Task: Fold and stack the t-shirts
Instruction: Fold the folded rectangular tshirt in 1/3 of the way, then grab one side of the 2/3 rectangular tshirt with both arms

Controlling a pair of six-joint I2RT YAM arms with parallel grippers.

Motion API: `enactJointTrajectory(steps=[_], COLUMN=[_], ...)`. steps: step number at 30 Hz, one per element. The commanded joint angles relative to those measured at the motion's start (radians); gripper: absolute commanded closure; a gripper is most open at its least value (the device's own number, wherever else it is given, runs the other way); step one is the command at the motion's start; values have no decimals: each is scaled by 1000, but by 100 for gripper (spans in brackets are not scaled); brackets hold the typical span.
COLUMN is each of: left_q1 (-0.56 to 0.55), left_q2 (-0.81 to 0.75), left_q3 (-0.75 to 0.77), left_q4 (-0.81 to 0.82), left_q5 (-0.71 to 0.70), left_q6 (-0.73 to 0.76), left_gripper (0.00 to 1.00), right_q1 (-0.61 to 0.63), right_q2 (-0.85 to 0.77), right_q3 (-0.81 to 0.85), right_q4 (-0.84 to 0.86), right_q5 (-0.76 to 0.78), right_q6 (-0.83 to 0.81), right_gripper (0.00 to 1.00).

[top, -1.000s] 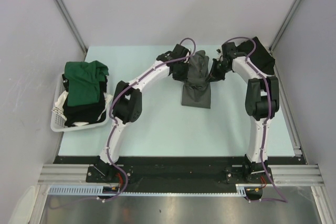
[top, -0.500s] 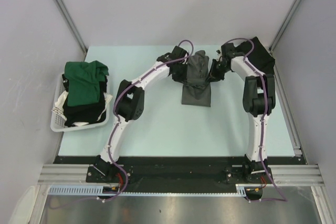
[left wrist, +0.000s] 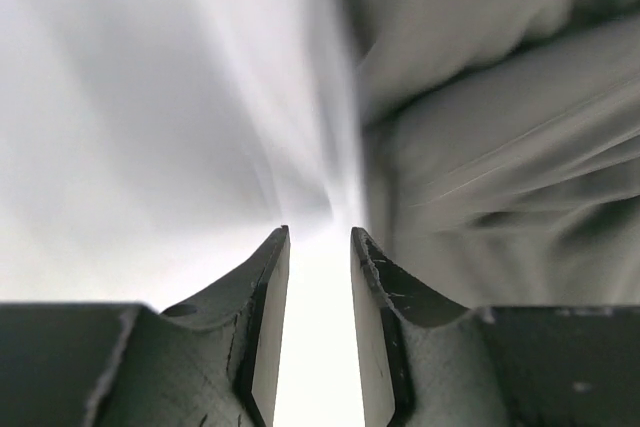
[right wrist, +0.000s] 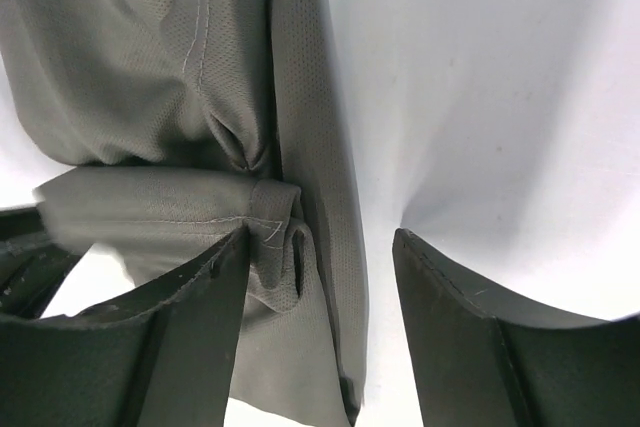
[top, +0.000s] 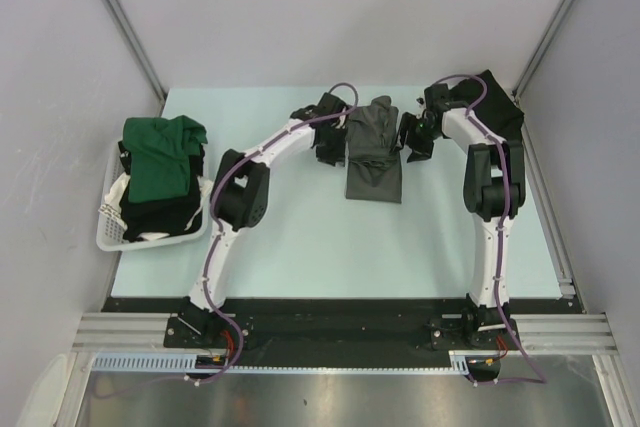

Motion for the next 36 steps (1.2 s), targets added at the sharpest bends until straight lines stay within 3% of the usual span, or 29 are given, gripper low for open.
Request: enactJointTrajectory(steps=[1, 13, 24, 36], left_q1=[13, -33, -154, -171], left_q2=[-162, -449, -473, -410], left_q3=[-113, -503, -565, -516], left_q4=[11, 134, 174, 171], left_q5=[-42, 21, 51, 42], left_q6=[24, -28, -75, -74], left_gripper=[63, 62, 62, 61], right_q1=[-3, 12, 38, 33], right_q2=[-121, -410, -546, -559], right_q3=[-41, -381, -542, -648], right_q4=[13, 55, 79, 194], right_q5=[31, 87, 119, 71], right_q6=[-3, 29, 79, 112], right_gripper=[36, 35, 33, 33])
